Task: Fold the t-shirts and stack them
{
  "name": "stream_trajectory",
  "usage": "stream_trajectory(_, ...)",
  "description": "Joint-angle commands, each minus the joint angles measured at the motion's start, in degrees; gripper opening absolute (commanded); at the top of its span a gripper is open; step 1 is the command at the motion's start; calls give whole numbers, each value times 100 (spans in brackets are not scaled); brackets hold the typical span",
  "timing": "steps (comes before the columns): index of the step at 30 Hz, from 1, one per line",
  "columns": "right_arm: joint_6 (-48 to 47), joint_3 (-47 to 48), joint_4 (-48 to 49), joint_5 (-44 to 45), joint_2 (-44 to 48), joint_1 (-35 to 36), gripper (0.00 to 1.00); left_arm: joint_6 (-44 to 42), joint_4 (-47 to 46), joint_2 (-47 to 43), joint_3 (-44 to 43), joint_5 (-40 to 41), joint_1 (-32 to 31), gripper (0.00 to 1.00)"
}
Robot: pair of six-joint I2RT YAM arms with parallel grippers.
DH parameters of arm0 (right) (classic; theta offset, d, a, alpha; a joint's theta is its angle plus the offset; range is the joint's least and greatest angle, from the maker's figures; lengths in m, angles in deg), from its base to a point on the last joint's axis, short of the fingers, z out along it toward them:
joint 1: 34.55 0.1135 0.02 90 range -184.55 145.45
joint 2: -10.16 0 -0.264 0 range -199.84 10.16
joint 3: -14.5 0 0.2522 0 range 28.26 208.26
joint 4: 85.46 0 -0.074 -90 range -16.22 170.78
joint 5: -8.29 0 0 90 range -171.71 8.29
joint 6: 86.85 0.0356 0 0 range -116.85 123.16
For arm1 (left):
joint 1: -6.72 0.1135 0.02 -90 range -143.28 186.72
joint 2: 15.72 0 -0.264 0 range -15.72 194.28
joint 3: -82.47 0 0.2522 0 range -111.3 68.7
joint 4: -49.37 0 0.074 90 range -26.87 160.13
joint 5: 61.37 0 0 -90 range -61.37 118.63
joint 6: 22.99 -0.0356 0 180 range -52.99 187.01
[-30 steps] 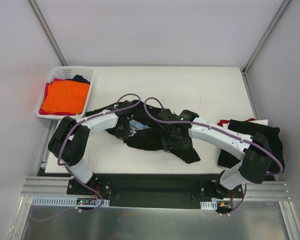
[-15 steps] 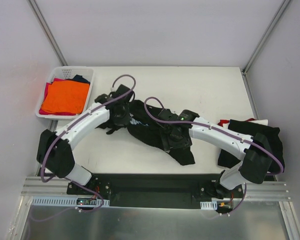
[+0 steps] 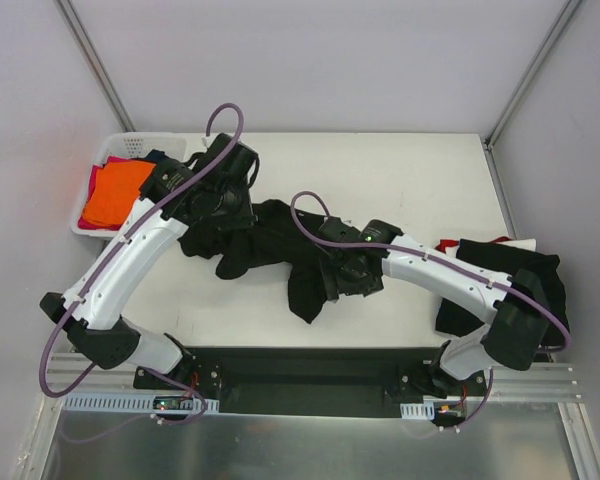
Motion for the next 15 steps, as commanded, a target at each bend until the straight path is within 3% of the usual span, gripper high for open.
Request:
stream_trajectory(1,250,-254,42,-29,526,72,72,406,909,-533,70,-134,-201,11)
stream_trajectory(6,470,-623,51,41,877,344,72,915,1314,-1106,589,-179,-649,11)
stream_trajectory(15,717,-650,-124,226,957,801,72,2866,1323,-3221,3664,-855,-1959,9)
